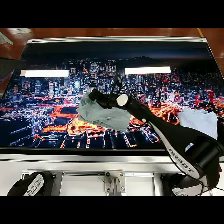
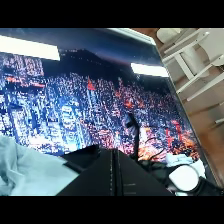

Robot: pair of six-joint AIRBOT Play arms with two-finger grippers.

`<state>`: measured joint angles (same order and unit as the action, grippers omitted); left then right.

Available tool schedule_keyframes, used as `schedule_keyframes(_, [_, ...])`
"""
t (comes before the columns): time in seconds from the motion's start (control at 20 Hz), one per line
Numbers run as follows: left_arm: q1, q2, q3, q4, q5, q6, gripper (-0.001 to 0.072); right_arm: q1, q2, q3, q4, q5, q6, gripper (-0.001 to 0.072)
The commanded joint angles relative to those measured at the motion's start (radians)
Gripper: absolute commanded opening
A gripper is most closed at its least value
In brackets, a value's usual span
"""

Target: Fold the shirts.

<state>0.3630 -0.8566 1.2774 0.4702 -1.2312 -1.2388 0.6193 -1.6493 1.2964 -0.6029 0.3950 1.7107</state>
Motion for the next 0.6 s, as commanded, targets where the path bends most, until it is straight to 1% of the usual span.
schedule_keyframes(0.0, [0.002,0.004,-0.043,0.006,0.0,0.001,0.0033,-0.118,0.083,0.001,-0.143,0.207,-0.029,0.0594])
schedule_keyframes(0.05, [0.002,0.004,-0.044,0.006,0.0,0.017,0.0033,-0.168,0.111,0.001,-0.226,0.307,-0.021,0.0581])
schedule_keyframes(0.1, [0.002,0.004,-0.044,0.006,0.001,0.026,0.0033,-0.22,0.136,0.001,-0.329,0.429,0.004,0.0471])
schedule_keyframes(0.15, [0.002,0.004,-0.044,0.006,0.001,0.026,0.0033,-0.267,0.151,0.001,-0.439,0.561,0.062,0.043])
schedule_keyframes(0.2, [0.002,0.004,-0.044,0.006,0.001,0.026,0.0033,-0.301,0.153,0.0,-0.526,0.679,0.11,0.0495])
schedule_keyframes(0.25, [0.002,0.004,-0.044,0.006,0.0,0.026,0.0033,-0.322,0.144,-0.004,-0.599,0.784,0.141,0.0642])
schedule_keyframes(0.3, [0.002,0.004,-0.044,0.006,0.001,0.026,0.0033,-0.33,0.13,-0.011,-0.647,0.854,0.151,0.0661])
schedule_keyframes(0.35, [0.002,0.004,-0.044,0.006,0.001,0.026,0.0033,-0.331,0.114,-0.021,-0.665,0.882,0.151,0.0661])
schedule_keyframes(0.4, [0.002,0.004,-0.044,0.006,0.0,0.026,0.0033,-0.329,0.097,-0.034,-0.657,0.88,0.152,0.066])
schedule_keyframes(0.55, [0.002,0.004,-0.044,0.006,0.0,0.026,0.0033,-0.329,0.032,-0.054,-0.572,0.814,0.157,0.066])
